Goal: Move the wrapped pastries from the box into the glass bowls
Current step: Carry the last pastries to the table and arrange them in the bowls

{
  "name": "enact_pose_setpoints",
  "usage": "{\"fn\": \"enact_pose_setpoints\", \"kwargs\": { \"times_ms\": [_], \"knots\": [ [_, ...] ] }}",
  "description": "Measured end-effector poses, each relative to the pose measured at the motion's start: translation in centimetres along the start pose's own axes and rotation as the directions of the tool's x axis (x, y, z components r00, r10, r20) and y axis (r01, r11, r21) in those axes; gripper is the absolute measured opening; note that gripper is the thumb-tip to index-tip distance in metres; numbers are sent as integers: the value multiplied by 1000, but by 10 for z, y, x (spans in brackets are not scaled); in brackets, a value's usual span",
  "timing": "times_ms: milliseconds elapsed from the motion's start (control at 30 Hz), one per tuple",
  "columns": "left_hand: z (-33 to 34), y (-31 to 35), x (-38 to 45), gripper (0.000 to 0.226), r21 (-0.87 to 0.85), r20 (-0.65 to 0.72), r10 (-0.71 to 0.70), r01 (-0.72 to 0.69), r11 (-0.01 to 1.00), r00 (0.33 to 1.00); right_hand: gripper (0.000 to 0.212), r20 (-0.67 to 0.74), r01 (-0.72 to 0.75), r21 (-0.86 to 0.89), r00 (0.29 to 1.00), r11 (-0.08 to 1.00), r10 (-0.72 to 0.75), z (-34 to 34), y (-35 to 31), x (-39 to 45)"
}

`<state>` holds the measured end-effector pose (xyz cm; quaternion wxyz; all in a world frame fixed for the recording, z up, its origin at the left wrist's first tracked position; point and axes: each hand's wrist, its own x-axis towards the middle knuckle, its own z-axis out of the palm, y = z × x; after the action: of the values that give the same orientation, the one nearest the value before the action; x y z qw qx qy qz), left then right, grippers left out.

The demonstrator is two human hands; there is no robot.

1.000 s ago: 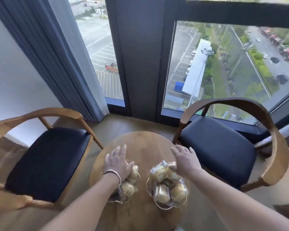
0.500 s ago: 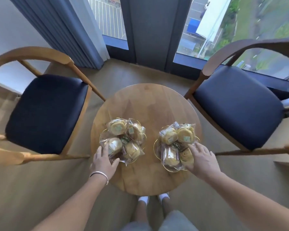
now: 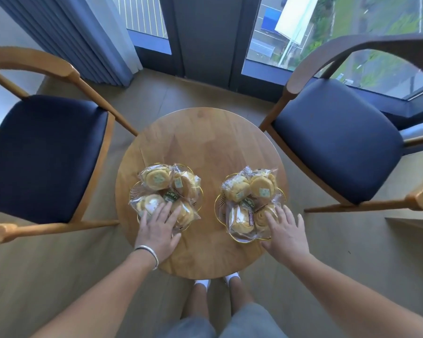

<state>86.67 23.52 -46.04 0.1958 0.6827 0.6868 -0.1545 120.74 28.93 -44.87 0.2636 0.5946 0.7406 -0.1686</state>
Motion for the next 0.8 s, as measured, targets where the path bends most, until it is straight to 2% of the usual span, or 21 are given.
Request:
{"fn": "enact_pose_setpoints", "kwargs": {
  "times_ms": [100, 200, 333, 467, 667, 733, 800],
  "knots": [
    [2, 10, -1, 78, -29, 80, 18, -15, 999, 997, 83, -50, 114, -11, 992, 993, -115, -2, -17, 1],
    [2, 17, 0, 81, -78, 103, 6, 2, 997, 995, 84, -22, 199, 5, 980, 980, -198, -3, -39, 3],
    [4, 21, 8, 85, -171, 65, -62, 72, 983, 996, 92, 4, 180, 71, 983, 981, -181, 1, -63, 8],
    [11, 19, 19, 69, -252, 27, -120, 123, 960, 992, 92, 12, 168, 79, 985, 983, -169, 5, -72, 15],
    [10, 9, 19, 71, -350, -25, -104, 88, 933, 994, 70, -253, 300, 263, 939, 917, -234, -26, -114, 37],
    [3, -4, 19, 66, -435, -102, -131, 74, 897, 986, 68, -297, 331, 322, 925, 887, -237, -44, -137, 55],
    [-8, -23, 28, 52, -472, -253, -183, 44, 880, 950, 66, -325, 366, 356, 911, 860, -253, -58, -157, 73]
  ]
}}
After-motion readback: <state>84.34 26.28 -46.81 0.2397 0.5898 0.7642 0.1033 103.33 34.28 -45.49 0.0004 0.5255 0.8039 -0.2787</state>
